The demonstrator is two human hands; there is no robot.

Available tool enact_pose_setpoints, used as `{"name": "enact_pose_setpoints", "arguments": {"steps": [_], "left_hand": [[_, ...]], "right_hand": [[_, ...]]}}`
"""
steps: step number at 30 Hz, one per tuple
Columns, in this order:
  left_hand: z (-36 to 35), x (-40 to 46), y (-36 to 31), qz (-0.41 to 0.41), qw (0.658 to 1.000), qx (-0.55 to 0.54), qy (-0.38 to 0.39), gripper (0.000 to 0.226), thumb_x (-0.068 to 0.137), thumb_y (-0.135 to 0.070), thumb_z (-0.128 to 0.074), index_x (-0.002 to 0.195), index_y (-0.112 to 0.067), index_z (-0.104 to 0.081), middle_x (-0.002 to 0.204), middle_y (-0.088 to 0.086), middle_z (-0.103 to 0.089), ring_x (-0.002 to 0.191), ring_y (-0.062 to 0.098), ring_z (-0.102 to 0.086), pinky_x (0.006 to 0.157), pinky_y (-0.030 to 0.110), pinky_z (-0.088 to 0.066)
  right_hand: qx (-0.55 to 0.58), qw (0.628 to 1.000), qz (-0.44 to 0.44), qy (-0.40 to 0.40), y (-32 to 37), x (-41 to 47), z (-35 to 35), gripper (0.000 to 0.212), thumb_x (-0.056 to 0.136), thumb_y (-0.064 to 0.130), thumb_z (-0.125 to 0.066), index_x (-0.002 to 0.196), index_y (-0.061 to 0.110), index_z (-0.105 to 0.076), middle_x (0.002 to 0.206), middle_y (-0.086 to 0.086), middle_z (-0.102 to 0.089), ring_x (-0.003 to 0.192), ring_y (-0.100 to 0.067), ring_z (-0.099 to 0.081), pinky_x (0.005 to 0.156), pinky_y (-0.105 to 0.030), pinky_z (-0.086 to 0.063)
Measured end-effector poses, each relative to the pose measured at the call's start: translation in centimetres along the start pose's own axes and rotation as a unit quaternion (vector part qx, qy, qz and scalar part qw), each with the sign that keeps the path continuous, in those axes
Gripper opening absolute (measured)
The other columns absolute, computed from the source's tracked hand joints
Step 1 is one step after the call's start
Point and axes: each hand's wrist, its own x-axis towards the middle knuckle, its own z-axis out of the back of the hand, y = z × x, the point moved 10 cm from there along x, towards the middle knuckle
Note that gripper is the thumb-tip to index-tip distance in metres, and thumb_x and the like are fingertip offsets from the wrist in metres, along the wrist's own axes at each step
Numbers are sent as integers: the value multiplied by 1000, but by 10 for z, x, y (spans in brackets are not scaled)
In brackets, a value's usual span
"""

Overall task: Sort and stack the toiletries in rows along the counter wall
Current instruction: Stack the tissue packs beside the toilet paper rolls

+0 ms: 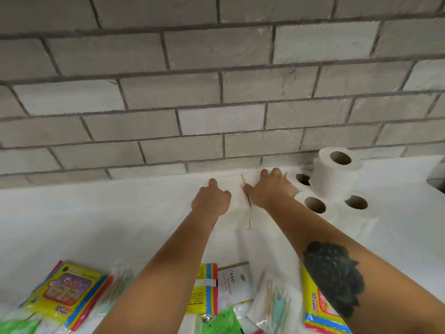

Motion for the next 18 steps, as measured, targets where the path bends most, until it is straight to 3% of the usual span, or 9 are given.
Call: {"name": "enact_pose_setpoints", "arguments": {"steps": [2,5,9,11,13,18], "left_hand": [[1,3,2,1,1000,2,-9,54,93,-42,-39,141,-18,-29,125,13,-53,109,33,-57,84,36,-46],[1,4,5,1,1000,-14,2,63,91,-55,-38,143,-21,-28,133,13,-47,112,34,-55,92,41,-49],[1,-10,-5,-81,990,-93,68,89,80,-69,-50,150,-30,-10,155,7,-10,137,28,-33,108,37,-34],[-2,-21,-7,-131,984,-77,94,101,73,-61,-66,150,-33,-6,157,1,3,141,23,-25,107,32,-32],[-11,-29,-6,-158,983,-2,96,111,68,-50,-77,150,-35,-3,158,1,11,142,24,-23,106,31,-34],[-18,-31,-13,-162,982,94,18,99,78,-28,-74,150,-33,-6,159,2,14,129,29,-45,102,34,-42]], "right_hand": [[14,1000,5,11,0,3,-2,75,88,66,-32,141,13,-32,139,-11,-38,124,-33,-43,90,-46,-43],[44,999,13,7,-3,8,4,74,90,65,-29,144,14,-27,140,-14,-38,124,-34,-44,93,-43,-41],[25,988,148,-44,11,-7,31,59,96,46,-38,147,19,-25,145,-12,-36,126,-31,-42,94,-39,-41],[9,978,209,-12,15,-22,27,65,91,45,-52,147,23,-27,149,-7,-33,133,-27,-35,102,-39,-37],[-25,976,214,31,9,-29,13,77,83,42,-65,147,24,-26,150,-5,-32,136,-25,-31,106,-39,-34],[-64,971,229,-12,9,-29,-11,60,79,18,-68,132,18,-41,124,-8,-48,116,-28,-48,83,-36,-47]]}}
